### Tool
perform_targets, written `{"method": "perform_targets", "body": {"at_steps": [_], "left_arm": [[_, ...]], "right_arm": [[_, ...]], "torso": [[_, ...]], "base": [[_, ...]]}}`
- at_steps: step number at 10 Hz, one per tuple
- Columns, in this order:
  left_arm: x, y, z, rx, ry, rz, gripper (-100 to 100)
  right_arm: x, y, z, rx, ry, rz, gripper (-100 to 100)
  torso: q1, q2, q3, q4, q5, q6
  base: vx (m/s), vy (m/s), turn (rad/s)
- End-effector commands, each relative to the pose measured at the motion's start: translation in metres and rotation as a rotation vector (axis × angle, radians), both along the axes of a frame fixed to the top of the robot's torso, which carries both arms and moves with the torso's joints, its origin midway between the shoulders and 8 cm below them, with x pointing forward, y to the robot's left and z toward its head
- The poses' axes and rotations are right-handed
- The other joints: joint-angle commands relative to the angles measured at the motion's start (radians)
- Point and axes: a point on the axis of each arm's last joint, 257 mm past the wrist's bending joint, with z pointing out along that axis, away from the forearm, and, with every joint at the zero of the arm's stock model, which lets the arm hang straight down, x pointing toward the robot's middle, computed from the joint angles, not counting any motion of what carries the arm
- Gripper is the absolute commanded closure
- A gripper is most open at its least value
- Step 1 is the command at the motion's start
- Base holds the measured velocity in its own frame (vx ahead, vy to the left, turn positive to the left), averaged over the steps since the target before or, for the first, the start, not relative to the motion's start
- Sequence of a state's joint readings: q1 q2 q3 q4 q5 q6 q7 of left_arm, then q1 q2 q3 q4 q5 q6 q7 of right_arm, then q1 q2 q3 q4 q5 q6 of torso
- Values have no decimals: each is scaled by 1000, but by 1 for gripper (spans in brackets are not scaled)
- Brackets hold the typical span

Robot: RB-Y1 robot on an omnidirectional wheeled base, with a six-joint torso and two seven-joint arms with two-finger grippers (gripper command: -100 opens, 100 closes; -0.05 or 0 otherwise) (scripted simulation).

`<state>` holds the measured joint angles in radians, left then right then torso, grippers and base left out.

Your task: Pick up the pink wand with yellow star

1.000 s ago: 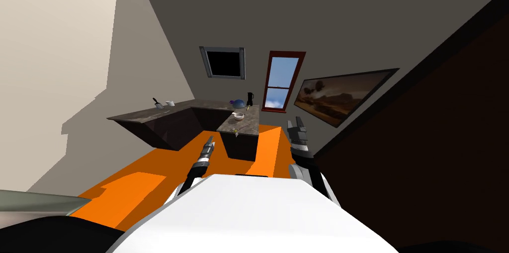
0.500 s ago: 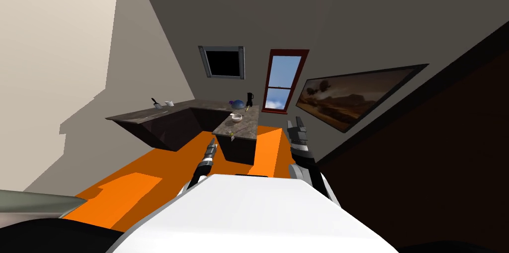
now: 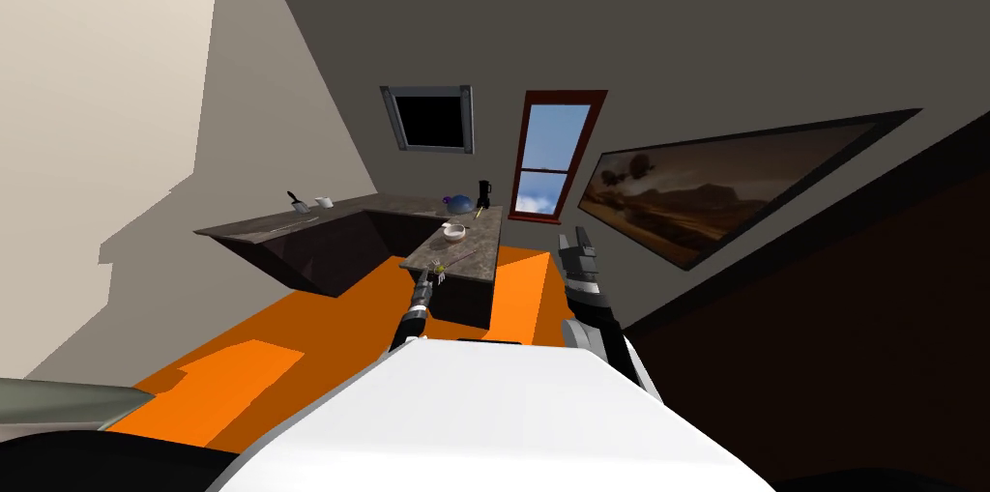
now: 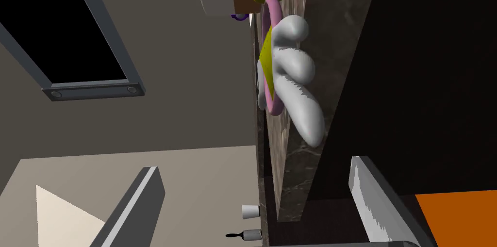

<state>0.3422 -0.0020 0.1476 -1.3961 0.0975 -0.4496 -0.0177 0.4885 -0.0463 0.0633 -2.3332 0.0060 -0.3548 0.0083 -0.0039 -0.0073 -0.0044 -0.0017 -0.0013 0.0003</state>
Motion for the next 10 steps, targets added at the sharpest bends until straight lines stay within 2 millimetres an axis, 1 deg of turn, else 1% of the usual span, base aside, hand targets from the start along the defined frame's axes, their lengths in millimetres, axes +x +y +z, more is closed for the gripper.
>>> {"method": "perform_targets", "body": {"at_steps": [1, 2, 3, 4, 5, 6, 7, 8, 9, 10], "left_arm": [[4, -13, -5, -41, -1, 8, -100], [2, -6, -3, -24, -1, 5, -100], [2, -7, -4, -27, -1, 6, 0], [12, 7, -5, -15, -1, 20, -100], [12, 7, -7, -17, 3, 20, -100], [17, 24, -5, -1, -2, 40, -100], [21, 21, -10, -8, 6, 36, -100], [27, 39, -5, 6, -2, 58, -100], [31, 35, -11, -2, 8, 53, -100], [38, 52, -5, 10, -3, 75, -100]], "right_arm": [[0, 0, 0, 0, 0, 0, 0], [0, 0, 0, 0, 0, 0, 0], [0, 0, 0, 0, 0, 0, 0], [0, 0, 0, 0, 0, 0, 0], [0, 0, 0, 0, 0, 0, 0], [0, 0, 0, 0, 0, 0, 0], [0, 0, 0, 0, 0, 0, 0], [0, 0, 0, 0, 0, 0, 0], [0, 0, 0, 0, 0, 0, 0], [0, 0, 0, 0, 0, 0, 0]], "torso": [[0, 0, 0, 0, 0, 0], [1, 1, 1, 0, 0, 0], [3, 4, 2, 1, 0, 0], [4, 6, 3, 1, 1, 0], [4, 9, 5, 2, 1, 0], [5, 11, 6, 2, 1, 0], [5, 12, 7, 3, 1, 1], [5, 12, 7, 2, 1, 0], [4, 12, 7, 3, 1, 1], [4, 12, 7, 2, 1, 0]], "base": [[72, -45, 18], [33, -22, 5], [7, -5, 0], [-52, -15, -135], [-76, -3, -72], [-87, -5, -149], [-80, 2, -67], [-88, -14, -124], [-79, -14, -72], [-81, -28, -145]]}}
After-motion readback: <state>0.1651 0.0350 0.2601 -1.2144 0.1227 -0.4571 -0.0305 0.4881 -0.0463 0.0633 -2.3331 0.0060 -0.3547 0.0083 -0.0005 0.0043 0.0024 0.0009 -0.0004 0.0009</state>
